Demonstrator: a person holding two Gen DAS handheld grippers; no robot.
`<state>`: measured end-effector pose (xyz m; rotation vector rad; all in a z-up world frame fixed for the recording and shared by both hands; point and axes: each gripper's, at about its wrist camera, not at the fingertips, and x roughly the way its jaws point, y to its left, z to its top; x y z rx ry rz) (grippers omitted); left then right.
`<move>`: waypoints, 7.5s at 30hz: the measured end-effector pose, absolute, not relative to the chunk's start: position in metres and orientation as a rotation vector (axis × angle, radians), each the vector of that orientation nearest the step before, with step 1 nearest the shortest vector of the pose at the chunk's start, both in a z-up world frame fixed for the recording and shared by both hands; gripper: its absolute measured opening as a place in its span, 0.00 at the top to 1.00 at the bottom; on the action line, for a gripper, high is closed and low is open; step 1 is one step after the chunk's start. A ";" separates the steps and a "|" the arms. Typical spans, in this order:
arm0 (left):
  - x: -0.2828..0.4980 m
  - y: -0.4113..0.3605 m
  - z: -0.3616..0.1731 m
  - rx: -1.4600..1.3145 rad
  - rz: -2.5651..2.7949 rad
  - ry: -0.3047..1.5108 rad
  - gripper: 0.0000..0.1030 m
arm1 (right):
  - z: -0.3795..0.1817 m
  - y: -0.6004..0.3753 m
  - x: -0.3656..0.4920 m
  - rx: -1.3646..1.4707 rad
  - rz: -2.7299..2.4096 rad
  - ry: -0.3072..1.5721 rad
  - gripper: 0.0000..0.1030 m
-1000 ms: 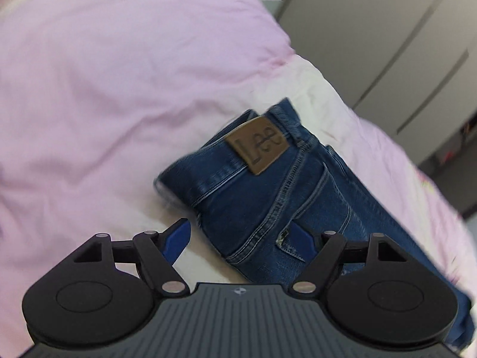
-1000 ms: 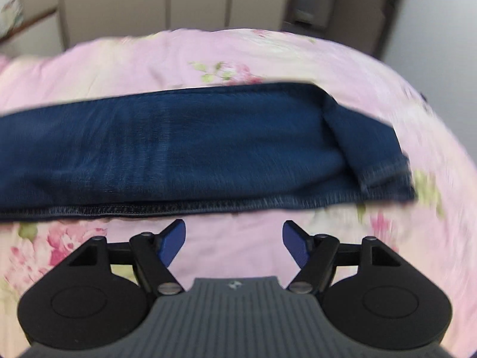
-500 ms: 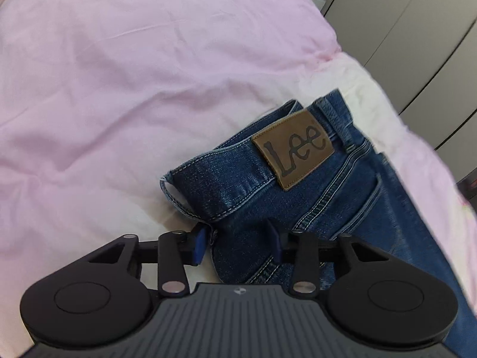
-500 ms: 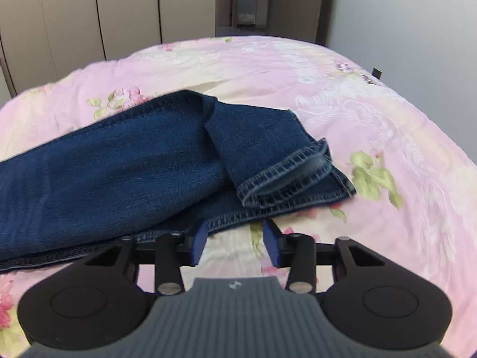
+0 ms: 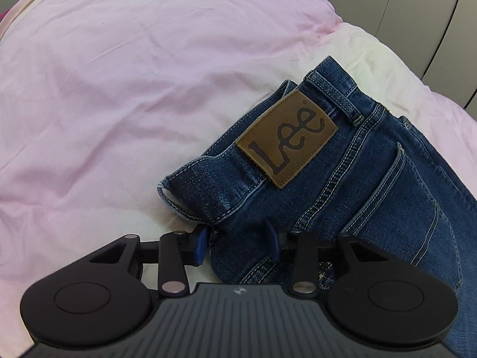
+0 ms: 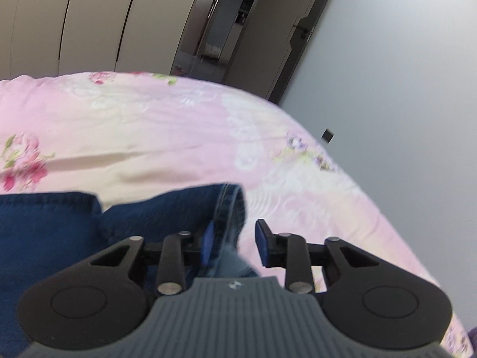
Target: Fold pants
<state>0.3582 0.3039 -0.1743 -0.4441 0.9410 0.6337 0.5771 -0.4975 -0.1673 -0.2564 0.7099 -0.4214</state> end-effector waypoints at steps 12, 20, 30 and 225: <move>0.369 0.295 -0.174 -0.367 0.658 0.968 0.57 | -0.149 -0.527 0.510 -0.084 -0.253 0.739 0.68; 0.380 0.281 -0.170 -0.241 0.668 1.012 0.63 | -0.221 -0.509 0.527 -0.163 -0.196 0.906 0.81; 0.384 0.276 -0.172 -0.171 0.675 1.017 0.66 | -0.154 -0.542 0.578 -0.110 -0.372 0.669 0.78; 0.311 0.038 -0.095 -0.033 -0.122 0.811 0.52 | -0.206 -0.545 0.442 0.490 -0.167 0.809 0.61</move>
